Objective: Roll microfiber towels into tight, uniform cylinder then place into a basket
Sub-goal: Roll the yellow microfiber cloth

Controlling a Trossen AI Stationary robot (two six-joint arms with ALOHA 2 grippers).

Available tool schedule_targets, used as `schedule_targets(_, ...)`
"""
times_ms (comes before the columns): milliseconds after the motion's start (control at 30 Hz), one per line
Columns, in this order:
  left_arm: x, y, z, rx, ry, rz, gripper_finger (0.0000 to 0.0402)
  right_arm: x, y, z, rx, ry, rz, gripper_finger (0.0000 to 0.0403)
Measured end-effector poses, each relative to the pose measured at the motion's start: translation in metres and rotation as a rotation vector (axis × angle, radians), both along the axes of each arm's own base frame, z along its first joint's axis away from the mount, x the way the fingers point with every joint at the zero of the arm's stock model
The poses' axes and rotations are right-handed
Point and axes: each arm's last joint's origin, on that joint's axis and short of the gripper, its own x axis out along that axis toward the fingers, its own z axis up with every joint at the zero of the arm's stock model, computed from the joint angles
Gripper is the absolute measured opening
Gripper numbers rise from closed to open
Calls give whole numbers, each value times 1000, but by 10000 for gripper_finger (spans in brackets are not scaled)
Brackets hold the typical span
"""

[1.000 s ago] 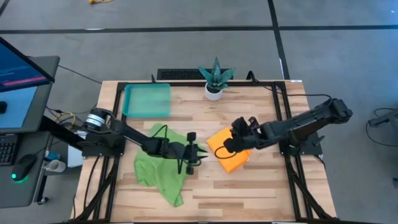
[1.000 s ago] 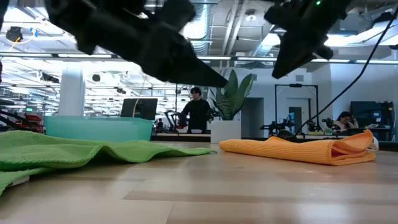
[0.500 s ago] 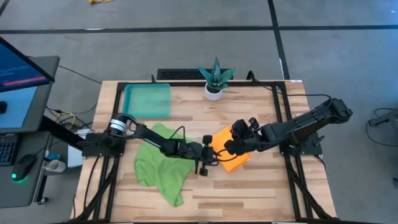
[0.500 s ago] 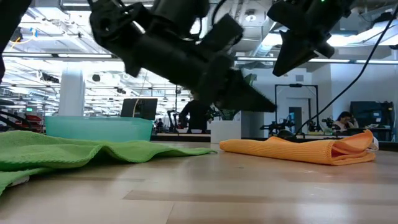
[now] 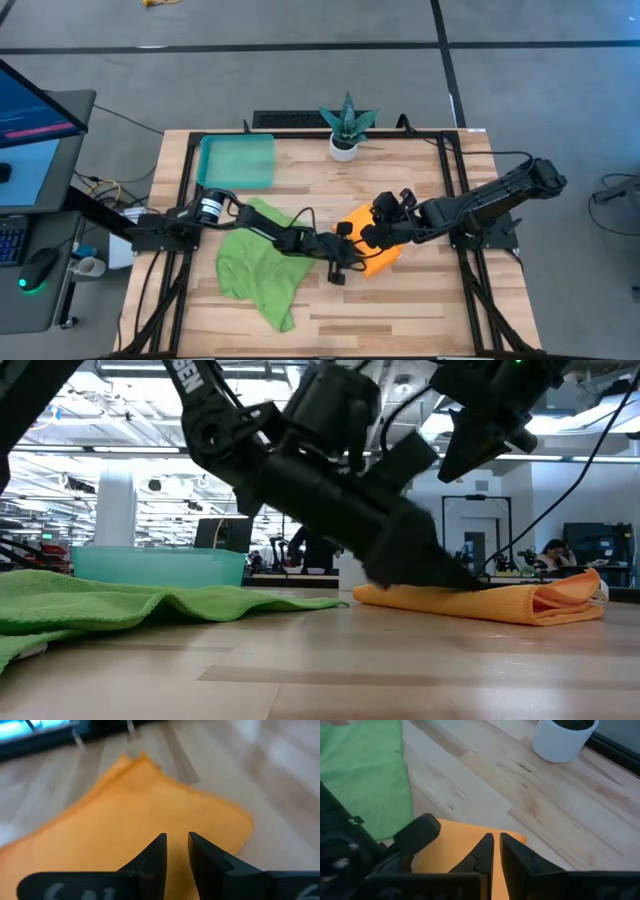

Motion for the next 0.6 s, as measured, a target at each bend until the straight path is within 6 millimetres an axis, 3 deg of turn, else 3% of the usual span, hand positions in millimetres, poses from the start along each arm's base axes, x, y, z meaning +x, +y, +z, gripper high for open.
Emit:
schedule_targets(367,-6,-7,-9,14,153,-87,70,0,0,0,0,0,0,54)
schedule_targets(600,-26,-18,10,125,340,-271,70,0,0,0,4,0,-2,54)
